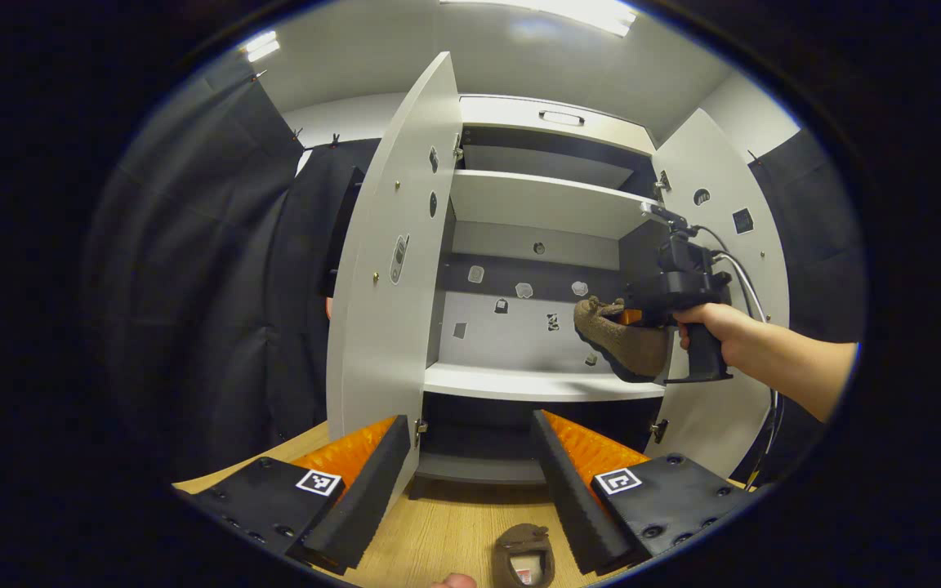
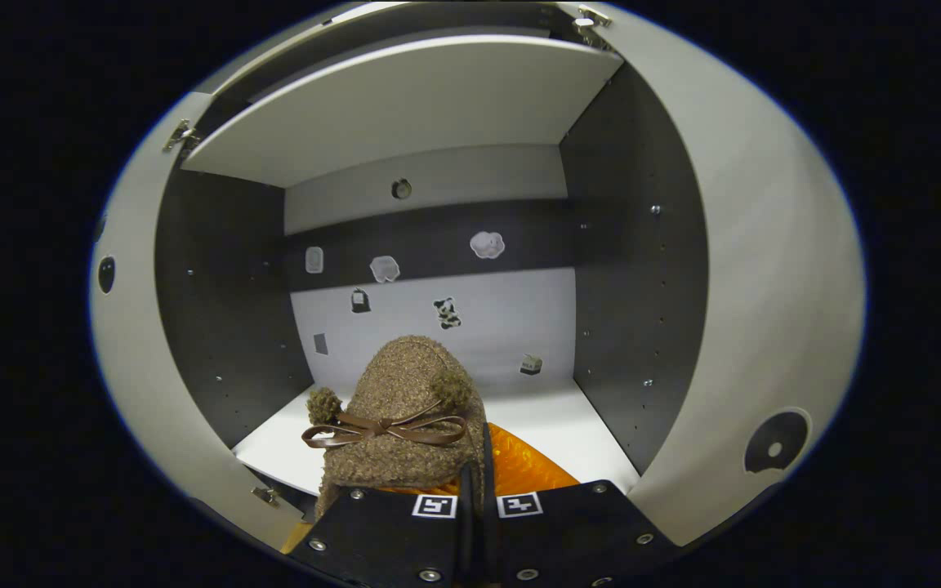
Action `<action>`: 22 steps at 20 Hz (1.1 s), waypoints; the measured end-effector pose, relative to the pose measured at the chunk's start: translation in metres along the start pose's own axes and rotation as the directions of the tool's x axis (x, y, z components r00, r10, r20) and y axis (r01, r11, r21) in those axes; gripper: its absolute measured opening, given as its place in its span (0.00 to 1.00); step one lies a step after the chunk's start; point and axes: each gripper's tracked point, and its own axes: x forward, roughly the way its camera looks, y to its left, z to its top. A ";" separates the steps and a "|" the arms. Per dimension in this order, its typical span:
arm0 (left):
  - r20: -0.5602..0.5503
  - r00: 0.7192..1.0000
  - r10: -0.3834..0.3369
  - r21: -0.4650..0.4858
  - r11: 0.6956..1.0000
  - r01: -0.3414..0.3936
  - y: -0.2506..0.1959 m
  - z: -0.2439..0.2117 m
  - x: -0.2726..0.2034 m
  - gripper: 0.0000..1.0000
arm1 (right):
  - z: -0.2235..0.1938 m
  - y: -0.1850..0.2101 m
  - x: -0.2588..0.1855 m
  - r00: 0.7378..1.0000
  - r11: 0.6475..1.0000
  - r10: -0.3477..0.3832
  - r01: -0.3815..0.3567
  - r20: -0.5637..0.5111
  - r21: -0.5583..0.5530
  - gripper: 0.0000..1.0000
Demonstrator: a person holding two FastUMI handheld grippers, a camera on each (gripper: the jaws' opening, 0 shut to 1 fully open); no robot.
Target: Grab one shoe with the right hand and put it into the shoe cabinet, grab the other shoe with the left hand and put it into the shoe cabinet; then close the right door with the right hand and the left door with the left hand.
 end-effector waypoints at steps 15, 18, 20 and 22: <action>-0.027 0.997 0.073 -0.017 0.997 -0.073 0.034 -0.011 0.001 0.97 | -0.053 -0.015 0.083 0.963 0.992 -0.126 0.118 -0.237 -0.051 0.14; -0.035 0.997 0.072 -0.022 0.997 -0.073 0.035 -0.014 0.003 0.94 | -0.053 -0.020 0.075 0.960 0.991 -0.127 0.114 -0.248 -0.066 0.19; -0.035 0.997 0.067 -0.026 0.997 -0.068 0.035 -0.013 0.004 0.97 | -0.051 -0.022 0.066 0.962 0.991 -0.120 0.100 -0.247 -0.093 0.28; -0.040 0.997 0.063 -0.028 0.998 -0.064 0.035 -0.015 0.004 0.97 | -0.051 -0.020 0.057 0.963 0.992 -0.095 0.070 -0.252 -0.106 0.55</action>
